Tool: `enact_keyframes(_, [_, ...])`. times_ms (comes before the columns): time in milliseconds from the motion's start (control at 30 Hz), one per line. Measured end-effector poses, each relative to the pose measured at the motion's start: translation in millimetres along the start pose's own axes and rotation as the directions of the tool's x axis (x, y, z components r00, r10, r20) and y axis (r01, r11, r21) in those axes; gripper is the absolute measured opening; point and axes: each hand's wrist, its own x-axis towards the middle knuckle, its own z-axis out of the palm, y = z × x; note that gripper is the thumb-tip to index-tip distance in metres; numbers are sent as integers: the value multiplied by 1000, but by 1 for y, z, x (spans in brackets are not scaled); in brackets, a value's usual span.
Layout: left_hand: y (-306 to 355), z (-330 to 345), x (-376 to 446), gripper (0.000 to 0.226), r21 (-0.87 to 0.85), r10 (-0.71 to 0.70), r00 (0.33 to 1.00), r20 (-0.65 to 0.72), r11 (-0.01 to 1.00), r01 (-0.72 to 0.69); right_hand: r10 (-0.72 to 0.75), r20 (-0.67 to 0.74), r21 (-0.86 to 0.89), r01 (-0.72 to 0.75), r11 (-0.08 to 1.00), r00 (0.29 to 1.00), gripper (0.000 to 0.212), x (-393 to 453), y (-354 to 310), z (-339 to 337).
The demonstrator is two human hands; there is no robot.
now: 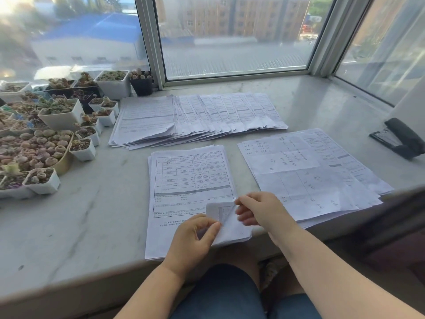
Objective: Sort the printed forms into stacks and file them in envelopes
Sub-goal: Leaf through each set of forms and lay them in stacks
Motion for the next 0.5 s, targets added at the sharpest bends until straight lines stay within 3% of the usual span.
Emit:
enact_keyframes(100, [0, 1, -7, 21, 34, 98, 992, 79, 994, -101, 307, 190, -7, -311, 950, 933, 48, 4, -9, 5])
enact_keyframes(167, [-4, 4, -15, 33, 217, 229, 948, 220, 936, -277, 382, 218, -46, -381, 923, 898, 53, 9, -9, 5])
enact_keyframes(200, [-5, 6, -19, 38, 346, 284, 915, 288, 859, -376, 390, 206, -76, -383, 921, 897, 47, 11, -8, 6])
enact_keyframes(300, [-4, 9, -28, 46, 593, 280, 846, 455, 614, -522, 312, 179, -301, -250, 920, 933, 13, 14, -4, 9])
enact_keyframes(367, [0, 6, -25, 53, 632, 252, 836, 487, 560, -536, 223, 154, -302, -169, 938, 963, 19, 17, -6, 10])
enact_keyframes(433, [6, -3, -15, 46, 635, 300, 854, 424, 574, -517, 94, 119, -196, -70, 978, 988, 16, 22, -14, 2])
enact_keyframes(500, [13, -13, 2, 30, 509, 381, 876, 296, 713, -483, -30, 27, -123, 33, 992, 999, 14, 34, -26, -16])
